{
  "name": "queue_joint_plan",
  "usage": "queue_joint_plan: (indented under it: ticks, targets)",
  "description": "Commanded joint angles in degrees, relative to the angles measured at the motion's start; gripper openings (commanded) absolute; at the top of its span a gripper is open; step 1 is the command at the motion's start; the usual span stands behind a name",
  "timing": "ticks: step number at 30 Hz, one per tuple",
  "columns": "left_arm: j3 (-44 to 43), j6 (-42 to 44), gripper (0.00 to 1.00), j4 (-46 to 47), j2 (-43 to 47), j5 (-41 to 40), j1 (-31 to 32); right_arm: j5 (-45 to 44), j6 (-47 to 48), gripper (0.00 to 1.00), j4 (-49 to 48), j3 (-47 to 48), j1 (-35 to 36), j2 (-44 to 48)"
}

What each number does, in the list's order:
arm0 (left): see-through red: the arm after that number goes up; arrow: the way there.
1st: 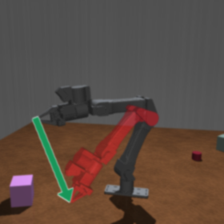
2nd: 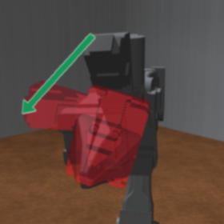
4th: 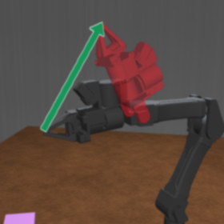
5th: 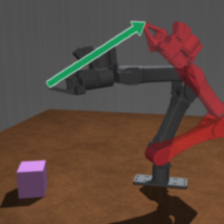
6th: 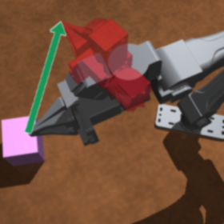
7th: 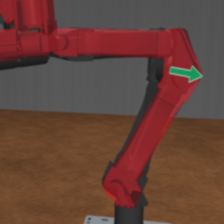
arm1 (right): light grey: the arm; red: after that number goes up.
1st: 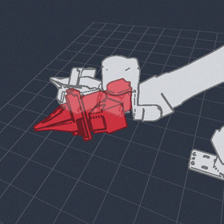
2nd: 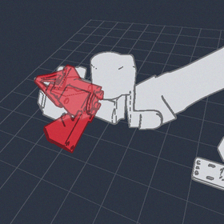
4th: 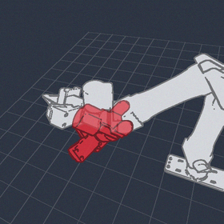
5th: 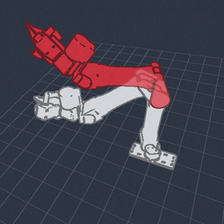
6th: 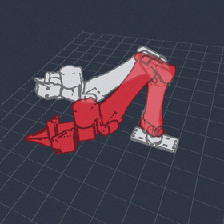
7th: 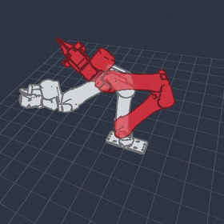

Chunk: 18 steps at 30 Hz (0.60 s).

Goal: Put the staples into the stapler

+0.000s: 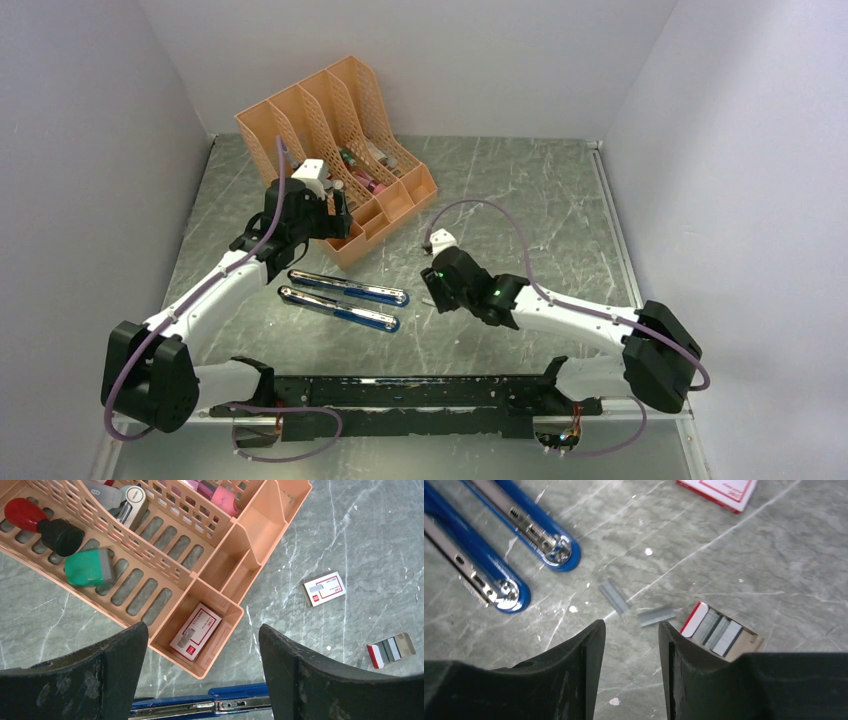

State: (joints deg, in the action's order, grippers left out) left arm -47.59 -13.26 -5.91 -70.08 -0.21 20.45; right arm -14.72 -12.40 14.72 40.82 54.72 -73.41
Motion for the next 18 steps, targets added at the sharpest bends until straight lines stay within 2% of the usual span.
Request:
queue_joint_plan:
  ticks: [1,7,10,15,18]
  targets:
    - [-0.7,0.7,0.85,0.0,-0.2,-0.1,-0.4,-2.5,-4.0,0.47,-0.7,-0.4,-3.8,1.3]
    - [-0.7,0.7,0.85,-0.1,-0.3,0.0,-0.4,8.3,-3.6,0.47,-2.5,-1.3,-12.1,-1.1]
    - [-0.7,0.7,0.85,0.0,-0.5,0.2,-0.4,5.0,-11.3,0.47,0.7,0.4,-13.7,-3.0]
    - [-0.8,0.6,0.85,0.1,-0.5,0.7,-0.4,1.1,-26.3,0.46,2.9,-0.3,-12.5,-3.2]
    - [-0.7,0.5,0.85,0.1,-0.3,0.8,-0.4,-1.2,-32.3,0.4,4.1,-0.8,-10.7,-3.7]
